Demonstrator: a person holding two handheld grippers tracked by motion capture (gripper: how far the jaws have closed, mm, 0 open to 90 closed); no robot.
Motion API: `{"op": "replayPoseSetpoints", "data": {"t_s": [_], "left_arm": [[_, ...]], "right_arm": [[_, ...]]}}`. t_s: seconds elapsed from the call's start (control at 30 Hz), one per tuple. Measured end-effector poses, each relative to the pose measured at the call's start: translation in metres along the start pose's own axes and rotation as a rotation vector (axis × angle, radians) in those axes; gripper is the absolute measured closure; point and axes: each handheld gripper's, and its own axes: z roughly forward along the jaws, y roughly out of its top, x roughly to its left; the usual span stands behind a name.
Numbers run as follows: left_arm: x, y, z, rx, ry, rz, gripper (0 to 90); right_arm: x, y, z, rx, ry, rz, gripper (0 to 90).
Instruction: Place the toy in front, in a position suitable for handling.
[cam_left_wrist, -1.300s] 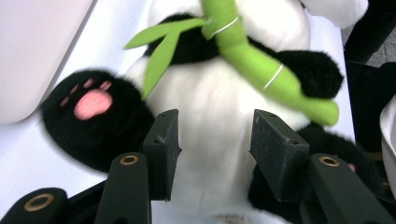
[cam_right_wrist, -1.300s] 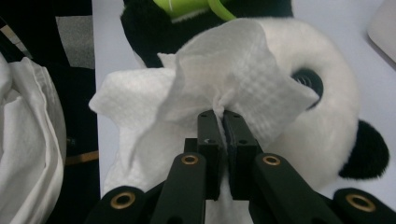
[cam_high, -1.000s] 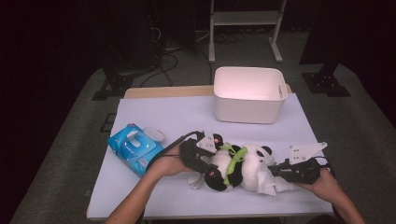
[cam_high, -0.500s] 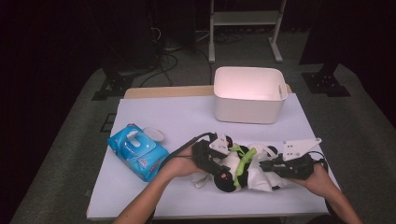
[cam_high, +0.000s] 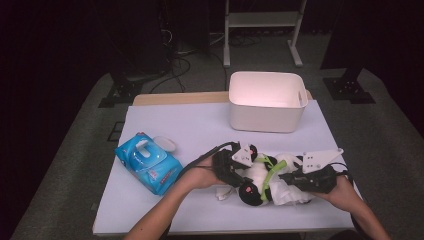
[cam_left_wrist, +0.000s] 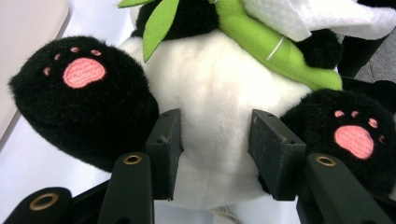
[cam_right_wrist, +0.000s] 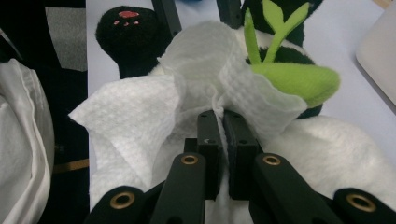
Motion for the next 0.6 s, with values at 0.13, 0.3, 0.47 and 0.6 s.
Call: {"op": "replayPoseSetpoints", "data": {"t_s": [0.13, 0.3, 0.47, 0.6], "left_arm": [[0.000, -0.002, 0.002, -0.010, -0.007, -0.003, 53.1], [0.000, -0.003, 0.004, -0.009, -0.010, -0.010, 53.1], [0.000, -0.002, 0.005, -0.011, -0.010, -0.011, 53.2], [0.001, -0.004, 0.000, -0.010, 0.004, -0.002, 52.8]], "right_arm": [[0.004, 0.009, 0.005, 0.019, 0.017, -0.030, 85.5], [0.009, 0.021, 0.017, 0.029, 0.038, -0.066, 85.5], [0.014, 0.030, 0.019, -0.004, 0.081, -0.077, 85.4], [0.011, 0.031, 0.018, 0.034, 0.069, -0.086, 85.5]]}}
